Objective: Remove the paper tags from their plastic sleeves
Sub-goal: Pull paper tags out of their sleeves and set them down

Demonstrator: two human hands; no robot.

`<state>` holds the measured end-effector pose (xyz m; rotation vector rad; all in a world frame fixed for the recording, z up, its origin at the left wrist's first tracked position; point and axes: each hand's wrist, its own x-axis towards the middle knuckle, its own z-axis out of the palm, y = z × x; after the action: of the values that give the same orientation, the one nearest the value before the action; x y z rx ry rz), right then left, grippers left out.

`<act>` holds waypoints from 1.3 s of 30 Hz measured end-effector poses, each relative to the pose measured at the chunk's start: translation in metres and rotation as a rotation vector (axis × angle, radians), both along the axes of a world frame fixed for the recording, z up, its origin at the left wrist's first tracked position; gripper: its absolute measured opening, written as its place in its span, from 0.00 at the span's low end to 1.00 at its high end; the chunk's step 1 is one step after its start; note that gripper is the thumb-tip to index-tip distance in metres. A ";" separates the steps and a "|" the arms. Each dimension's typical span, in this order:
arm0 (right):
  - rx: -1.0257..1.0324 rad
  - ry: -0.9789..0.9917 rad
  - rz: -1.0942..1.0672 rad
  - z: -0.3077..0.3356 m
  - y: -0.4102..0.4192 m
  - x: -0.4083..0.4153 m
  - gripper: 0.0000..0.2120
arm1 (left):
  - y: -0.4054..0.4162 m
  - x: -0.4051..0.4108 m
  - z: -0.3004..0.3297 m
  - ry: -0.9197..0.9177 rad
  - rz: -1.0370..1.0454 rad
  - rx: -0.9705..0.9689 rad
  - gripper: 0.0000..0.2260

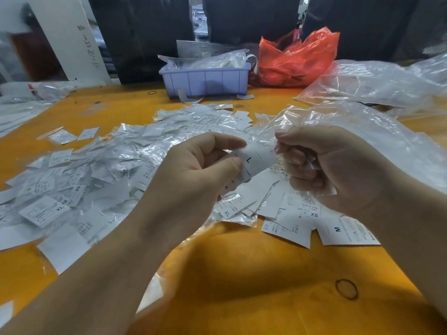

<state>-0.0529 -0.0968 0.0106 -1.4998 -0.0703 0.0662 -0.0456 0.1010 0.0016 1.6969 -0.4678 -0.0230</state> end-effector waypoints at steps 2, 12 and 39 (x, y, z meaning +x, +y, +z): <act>-0.008 0.009 -0.006 0.000 0.000 0.000 0.09 | -0.001 -0.001 0.001 -0.003 -0.007 -0.020 0.07; -0.029 0.005 0.020 0.000 0.002 -0.002 0.09 | -0.002 -0.006 0.006 -0.027 -0.043 0.010 0.10; -0.060 -0.013 0.138 0.002 0.003 -0.002 0.12 | 0.002 0.003 -0.001 0.067 -0.002 0.015 0.07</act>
<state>-0.0549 -0.0937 0.0122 -1.5536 -0.1837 0.1714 -0.0427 0.1031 0.0003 1.7051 -0.4201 -0.0847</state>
